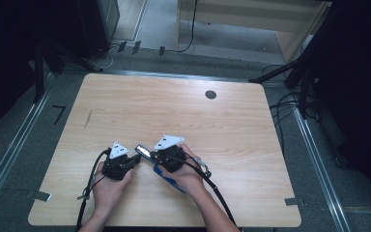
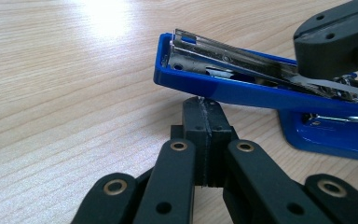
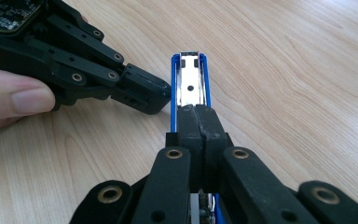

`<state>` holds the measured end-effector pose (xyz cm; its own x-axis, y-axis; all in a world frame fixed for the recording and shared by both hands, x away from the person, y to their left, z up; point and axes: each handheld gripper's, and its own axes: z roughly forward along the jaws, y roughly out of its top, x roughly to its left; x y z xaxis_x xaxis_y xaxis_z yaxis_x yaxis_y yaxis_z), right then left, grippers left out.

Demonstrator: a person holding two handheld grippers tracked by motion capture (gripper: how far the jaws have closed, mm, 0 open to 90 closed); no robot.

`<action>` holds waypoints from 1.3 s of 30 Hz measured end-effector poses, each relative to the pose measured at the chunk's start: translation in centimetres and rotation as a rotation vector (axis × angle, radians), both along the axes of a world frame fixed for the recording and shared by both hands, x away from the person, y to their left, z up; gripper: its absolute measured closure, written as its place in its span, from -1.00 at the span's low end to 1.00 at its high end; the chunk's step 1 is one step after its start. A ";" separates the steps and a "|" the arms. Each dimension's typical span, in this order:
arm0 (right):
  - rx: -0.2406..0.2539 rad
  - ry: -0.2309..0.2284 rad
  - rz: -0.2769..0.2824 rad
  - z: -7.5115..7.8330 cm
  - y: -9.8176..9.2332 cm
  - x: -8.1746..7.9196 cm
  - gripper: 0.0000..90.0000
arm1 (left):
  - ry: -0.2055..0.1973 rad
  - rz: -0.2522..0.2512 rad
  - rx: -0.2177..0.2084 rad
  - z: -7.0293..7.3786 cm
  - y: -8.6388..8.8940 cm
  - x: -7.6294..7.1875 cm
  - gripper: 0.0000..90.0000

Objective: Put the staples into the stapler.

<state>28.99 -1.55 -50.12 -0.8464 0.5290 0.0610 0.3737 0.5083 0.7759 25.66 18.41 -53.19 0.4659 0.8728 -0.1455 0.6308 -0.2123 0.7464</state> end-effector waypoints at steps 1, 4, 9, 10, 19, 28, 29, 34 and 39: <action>0.000 0.000 0.000 0.0 0.0 0.0 1.00 | 0.000 0.002 0.002 0.0 0.0 0.0 1.00; -0.004 0.001 0.000 0.0 0.2 0.1 1.00 | 0.007 0.006 -0.006 0.0 0.0 0.1 1.00; -0.011 0.012 -0.008 0.0 0.3 0.2 1.00 | 0.017 0.020 -0.024 0.0 0.2 0.4 1.00; -0.015 0.011 -0.006 0.0 0.3 0.2 1.00 | 0.014 0.024 -0.029 0.0 0.1 0.5 1.00; -0.013 0.010 -0.006 0.1 0.3 0.2 1.00 | -0.002 0.017 -0.040 0.0 0.0 0.5 1.00; -0.004 0.003 -0.007 0.4 0.1 0.0 1.00 | -0.033 0.001 -0.049 0.1 -0.3 0.2 1.00; -0.002 -0.002 -0.005 0.5 0.0 0.0 1.00 | -0.037 -0.002 -0.056 0.1 -0.3 0.2 1.00; 0.006 -0.003 -0.008 0.7 -0.2 -0.1 1.00 | -0.055 -0.014 -0.070 0.3 -0.6 0.0 1.00; 0.021 -0.009 -0.014 1.0 -0.4 -0.3 1.00 | -0.074 -0.035 -0.076 0.6 -0.9 -0.2 1.00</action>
<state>28.65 -1.98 -49.09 -0.8394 0.5396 0.0648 0.3737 0.4866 0.7897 25.42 17.56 -52.54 0.5076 0.8438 -0.1743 0.5662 -0.1742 0.8056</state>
